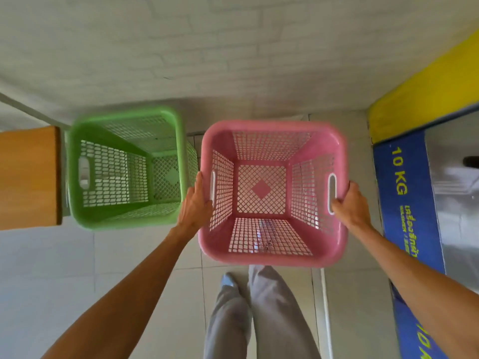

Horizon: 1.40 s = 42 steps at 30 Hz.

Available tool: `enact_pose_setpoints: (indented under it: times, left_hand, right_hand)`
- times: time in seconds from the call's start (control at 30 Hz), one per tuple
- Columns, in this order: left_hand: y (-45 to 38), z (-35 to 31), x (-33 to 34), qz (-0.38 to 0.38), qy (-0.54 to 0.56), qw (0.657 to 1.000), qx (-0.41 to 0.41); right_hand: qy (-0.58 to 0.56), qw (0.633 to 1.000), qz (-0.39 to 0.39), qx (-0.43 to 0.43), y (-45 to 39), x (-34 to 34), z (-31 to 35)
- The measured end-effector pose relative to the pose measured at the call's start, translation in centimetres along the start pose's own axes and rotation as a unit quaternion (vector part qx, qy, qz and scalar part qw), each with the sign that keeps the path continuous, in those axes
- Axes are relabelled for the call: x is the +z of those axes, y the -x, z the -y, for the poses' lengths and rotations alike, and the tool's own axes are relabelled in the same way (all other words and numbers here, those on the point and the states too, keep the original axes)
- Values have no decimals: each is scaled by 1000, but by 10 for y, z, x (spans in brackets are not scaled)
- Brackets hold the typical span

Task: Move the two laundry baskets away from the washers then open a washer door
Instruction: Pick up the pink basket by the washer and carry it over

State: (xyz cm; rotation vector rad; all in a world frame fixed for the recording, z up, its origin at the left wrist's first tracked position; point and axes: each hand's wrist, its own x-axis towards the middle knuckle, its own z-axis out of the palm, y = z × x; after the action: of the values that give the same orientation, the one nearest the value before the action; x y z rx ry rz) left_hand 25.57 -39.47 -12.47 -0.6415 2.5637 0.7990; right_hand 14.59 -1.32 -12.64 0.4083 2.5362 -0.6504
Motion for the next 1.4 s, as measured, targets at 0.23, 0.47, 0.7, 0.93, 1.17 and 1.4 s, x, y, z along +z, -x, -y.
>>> enact_pose_setpoints:
  times: [0.23,0.47,0.7,0.93,1.17,1.4]
  left_hand:
    - [-70,14,23,3,28,1000,-12]
    - [-112,27,28,50,50,996,-48]
    - [-120,27,23,43,57,997,-42]
    - [-120,22,13,44,89,995,21]
    - [-118,20,10,39,57,998,2]
    - [-105,11,-22,-4,-9,1000,4]
  right_hand:
    - [17,996,89,9,-86,11,32]
    - [60,990,124,-15,-137,32,58]
    - [65,992,103,-25,-158,35,68]
    - [83,990,114,-16,-163,32,72]
    - [110,989,93,-30,-153,28,84]
    - [213,968,-15,-135,-110,26,115]
